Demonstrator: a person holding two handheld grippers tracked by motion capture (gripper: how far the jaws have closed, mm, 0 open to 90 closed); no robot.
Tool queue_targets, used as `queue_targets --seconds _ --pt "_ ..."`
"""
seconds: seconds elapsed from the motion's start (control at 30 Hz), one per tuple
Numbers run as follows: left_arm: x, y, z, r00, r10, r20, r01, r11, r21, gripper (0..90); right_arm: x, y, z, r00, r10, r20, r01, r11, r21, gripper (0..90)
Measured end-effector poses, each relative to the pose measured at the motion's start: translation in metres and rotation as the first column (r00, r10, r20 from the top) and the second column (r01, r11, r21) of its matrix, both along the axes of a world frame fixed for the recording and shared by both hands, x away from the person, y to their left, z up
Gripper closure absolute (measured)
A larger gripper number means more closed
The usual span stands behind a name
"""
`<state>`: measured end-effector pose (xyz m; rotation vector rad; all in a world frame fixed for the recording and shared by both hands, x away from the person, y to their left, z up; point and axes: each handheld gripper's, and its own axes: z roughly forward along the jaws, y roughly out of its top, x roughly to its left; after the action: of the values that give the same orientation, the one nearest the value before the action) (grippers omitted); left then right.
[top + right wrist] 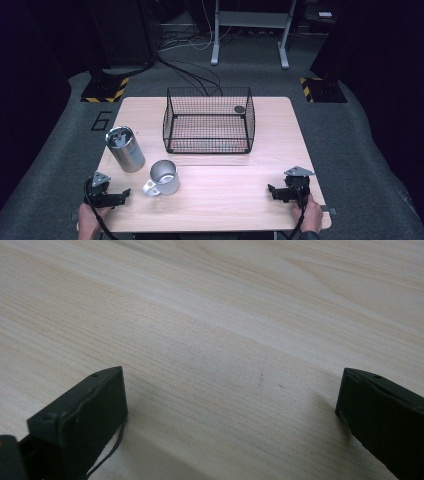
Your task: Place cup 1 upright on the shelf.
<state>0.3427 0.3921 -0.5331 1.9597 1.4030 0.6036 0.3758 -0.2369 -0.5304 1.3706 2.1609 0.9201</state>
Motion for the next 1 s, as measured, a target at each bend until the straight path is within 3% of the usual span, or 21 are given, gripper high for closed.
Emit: queue_targets --seconds 0.73,0.83,1.0 --pt "0.005 -0.001 0.001 0.9997 0.024 -0.009 -0.024 0.9997 -0.002 0.1 0.001 0.000 0.000 1.0000 0.007 -0.002 -0.007 1.0000 -0.006 0.0" --pt "0.006 0.002 0.006 0.9994 0.022 -0.027 -0.023 0.9988 -0.043 0.2 0.001 0.000 0.000 1.0000 0.007 -0.002 -0.007 1.0000 -0.006 0.0" --pt "0.008 0.003 0.018 0.9994 0.029 -0.020 -0.031 0.9947 -0.098 0.1 0.001 0.000 0.000 1.0000 0.007 -0.002 -0.007 1.0000 -0.006 0.0"
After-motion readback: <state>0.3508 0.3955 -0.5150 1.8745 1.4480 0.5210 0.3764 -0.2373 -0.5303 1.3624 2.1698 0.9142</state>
